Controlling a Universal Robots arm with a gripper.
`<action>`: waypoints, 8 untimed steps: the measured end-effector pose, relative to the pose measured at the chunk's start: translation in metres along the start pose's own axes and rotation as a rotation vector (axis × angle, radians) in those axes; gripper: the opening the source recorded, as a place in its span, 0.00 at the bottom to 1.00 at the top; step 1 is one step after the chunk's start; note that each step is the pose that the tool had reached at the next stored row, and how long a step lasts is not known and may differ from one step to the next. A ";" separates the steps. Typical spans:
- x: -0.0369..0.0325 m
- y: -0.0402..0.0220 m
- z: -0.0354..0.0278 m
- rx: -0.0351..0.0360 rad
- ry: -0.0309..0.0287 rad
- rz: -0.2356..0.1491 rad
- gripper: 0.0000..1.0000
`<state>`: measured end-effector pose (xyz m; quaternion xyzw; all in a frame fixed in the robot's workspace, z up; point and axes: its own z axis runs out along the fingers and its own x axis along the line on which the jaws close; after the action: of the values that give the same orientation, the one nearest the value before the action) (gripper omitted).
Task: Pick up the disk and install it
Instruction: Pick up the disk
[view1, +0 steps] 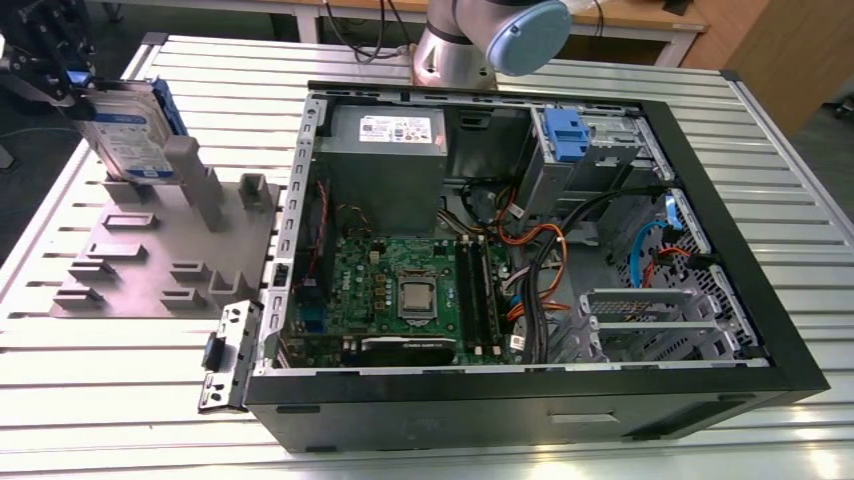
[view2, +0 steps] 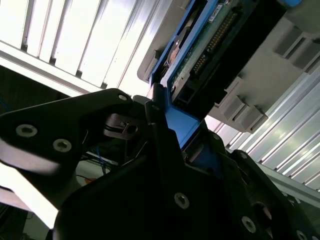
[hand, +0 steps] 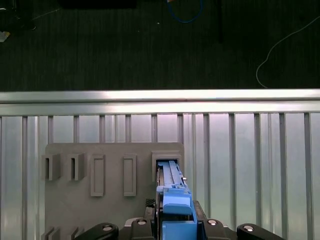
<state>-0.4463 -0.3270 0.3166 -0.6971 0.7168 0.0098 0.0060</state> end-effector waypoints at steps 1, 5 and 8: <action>0.0000 0.0000 -0.0001 0.0001 0.0000 0.000 0.36; 0.0000 0.0000 -0.0009 -0.0002 0.0001 0.000 0.36; 0.0000 0.0000 -0.0025 -0.0001 0.0001 0.000 0.36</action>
<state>-0.4463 -0.3270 0.3191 -0.6971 0.7168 0.0098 0.0059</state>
